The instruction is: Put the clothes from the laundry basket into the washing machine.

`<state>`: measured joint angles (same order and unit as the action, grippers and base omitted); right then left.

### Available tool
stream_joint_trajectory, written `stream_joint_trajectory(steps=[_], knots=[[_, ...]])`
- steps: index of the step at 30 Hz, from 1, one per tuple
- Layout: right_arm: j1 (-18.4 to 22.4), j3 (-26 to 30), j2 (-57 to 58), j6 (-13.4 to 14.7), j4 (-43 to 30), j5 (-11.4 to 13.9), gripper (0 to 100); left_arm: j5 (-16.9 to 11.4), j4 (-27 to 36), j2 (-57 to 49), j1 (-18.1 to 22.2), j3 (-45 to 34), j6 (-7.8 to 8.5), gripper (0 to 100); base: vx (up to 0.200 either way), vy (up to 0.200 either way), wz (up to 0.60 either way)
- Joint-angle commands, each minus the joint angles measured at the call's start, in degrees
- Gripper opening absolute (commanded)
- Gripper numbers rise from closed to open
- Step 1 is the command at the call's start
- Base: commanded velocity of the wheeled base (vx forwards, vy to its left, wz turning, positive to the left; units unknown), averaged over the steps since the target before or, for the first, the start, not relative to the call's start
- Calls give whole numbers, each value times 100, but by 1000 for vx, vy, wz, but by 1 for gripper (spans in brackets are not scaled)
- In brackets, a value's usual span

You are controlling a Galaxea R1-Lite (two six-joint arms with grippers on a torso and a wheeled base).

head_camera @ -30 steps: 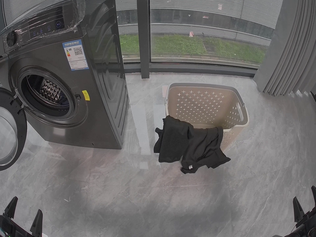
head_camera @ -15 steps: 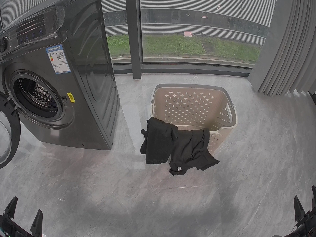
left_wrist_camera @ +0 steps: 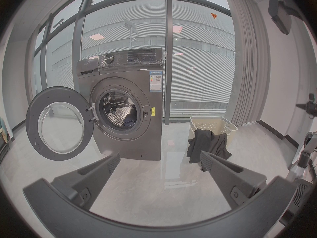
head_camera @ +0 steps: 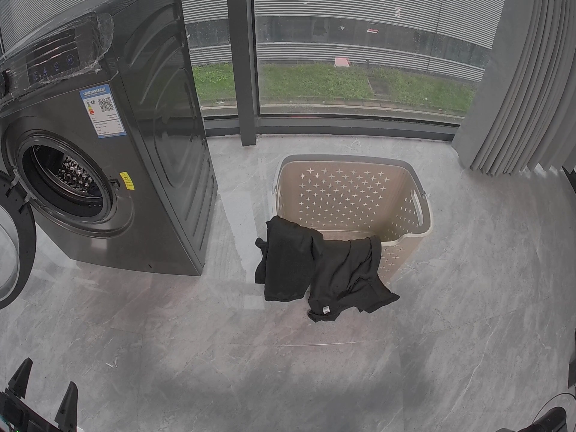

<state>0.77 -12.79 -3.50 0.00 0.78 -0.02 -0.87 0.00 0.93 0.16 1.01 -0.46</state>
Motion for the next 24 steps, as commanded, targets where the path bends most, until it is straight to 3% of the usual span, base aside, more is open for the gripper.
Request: stream_joint_trajectory(steps=[1, 2, 3, 7, 10, 12, 13, 16, 21, 24], knots=[[-33, -672, -1988, 53, -192, 714, 100, 7, 0, -84, 2, -92, -24, 100, 0, 0, 0], [-33, -672, -1988, 53, -192, 714, 100, 7, 0, -84, 2, -92, -24, 100, 0, 0, 0], [-33, -672, -2735, 132, -60, 899, 100, 7, 0, -84, 2, -92, -24, 100, 0, 0, 0], [-130, -646, -4053, 167, 564, 969, 100, -1, 0, -84, 2, -92, -6, 100, 0, 0, 0], [-376, -628, -4730, 202, 1021, 960, 100, -1, 0, -84, 2, -92, -15, 100, 0, 0, 0], [-903, -628, -5583, 378, 1715, 934, 100, -1, 0, -84, 2, -92, 2, 100, 0, 0, 0], [-903, -628, -5583, 378, 1715, 934, 100, -1, 0, -84, 2, -92, 2, 100, 0, 0, 0], [-1562, -664, -6488, 677, 2286, 802, 100, -1, 0, -84, 2, -92, 20, 100, 0, 0, 0], [-1914, -743, -7516, 729, 2875, 363, 100, -19, 0, -84, 2, -92, -6, 100, 0, 0, 0], [-1966, -743, -8017, 756, 3262, 345, 100, -19, 0, -84, 2, -92, 2, 100, 67, 0, 0]])
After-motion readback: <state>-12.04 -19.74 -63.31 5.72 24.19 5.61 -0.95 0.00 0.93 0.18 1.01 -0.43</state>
